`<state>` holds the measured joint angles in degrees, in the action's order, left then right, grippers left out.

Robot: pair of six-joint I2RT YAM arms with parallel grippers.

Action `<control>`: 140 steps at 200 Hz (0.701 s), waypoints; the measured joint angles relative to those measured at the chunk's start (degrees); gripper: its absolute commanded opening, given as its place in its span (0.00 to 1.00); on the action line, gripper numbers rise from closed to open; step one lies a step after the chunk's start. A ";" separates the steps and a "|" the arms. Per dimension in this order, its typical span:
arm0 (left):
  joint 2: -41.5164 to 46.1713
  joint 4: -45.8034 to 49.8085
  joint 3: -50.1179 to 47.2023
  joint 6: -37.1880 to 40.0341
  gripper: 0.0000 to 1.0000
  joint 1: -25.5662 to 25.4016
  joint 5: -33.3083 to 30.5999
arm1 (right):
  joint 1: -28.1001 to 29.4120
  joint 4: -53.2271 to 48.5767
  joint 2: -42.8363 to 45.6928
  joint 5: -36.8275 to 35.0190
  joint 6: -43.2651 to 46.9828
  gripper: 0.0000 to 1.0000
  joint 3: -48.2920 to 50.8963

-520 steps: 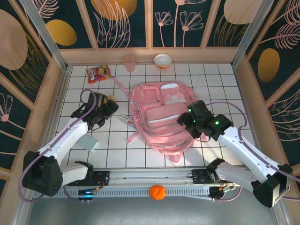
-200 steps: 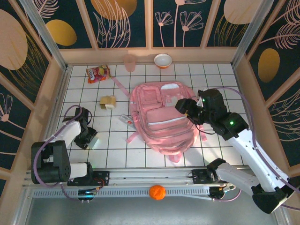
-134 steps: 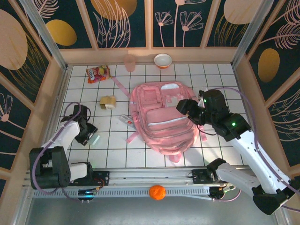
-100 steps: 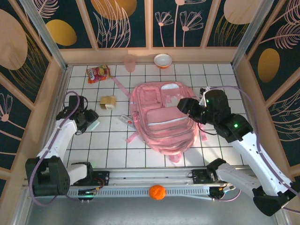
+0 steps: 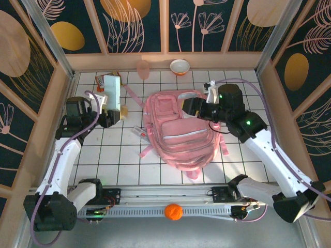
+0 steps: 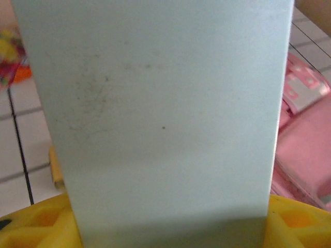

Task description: Pack books, pencil case, and school supplies into a backpack

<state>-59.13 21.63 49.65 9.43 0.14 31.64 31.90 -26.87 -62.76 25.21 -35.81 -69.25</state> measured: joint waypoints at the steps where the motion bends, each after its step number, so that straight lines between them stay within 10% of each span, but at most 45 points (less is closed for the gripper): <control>1: 0.00 0.04 0.04 0.50 0.13 -0.04 0.11 | 0.00 0.04 -0.15 0.17 0.11 0.57 -0.13; 59: -1.68 6.49 1.51 25.09 0.11 -3.98 1.90 | 3.28 -0.87 -11.63 9.22 6.25 0.59 -11.47; 140: -2.32 9.07 1.68 37.35 0.12 -9.03 -5.09 | 9.16 -15.67 -30.80 8.39 13.00 0.59 -30.91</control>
<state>-61.45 30.70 51.33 46.78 -8.88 26.55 41.06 -42.54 -93.56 33.61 -22.81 -100.16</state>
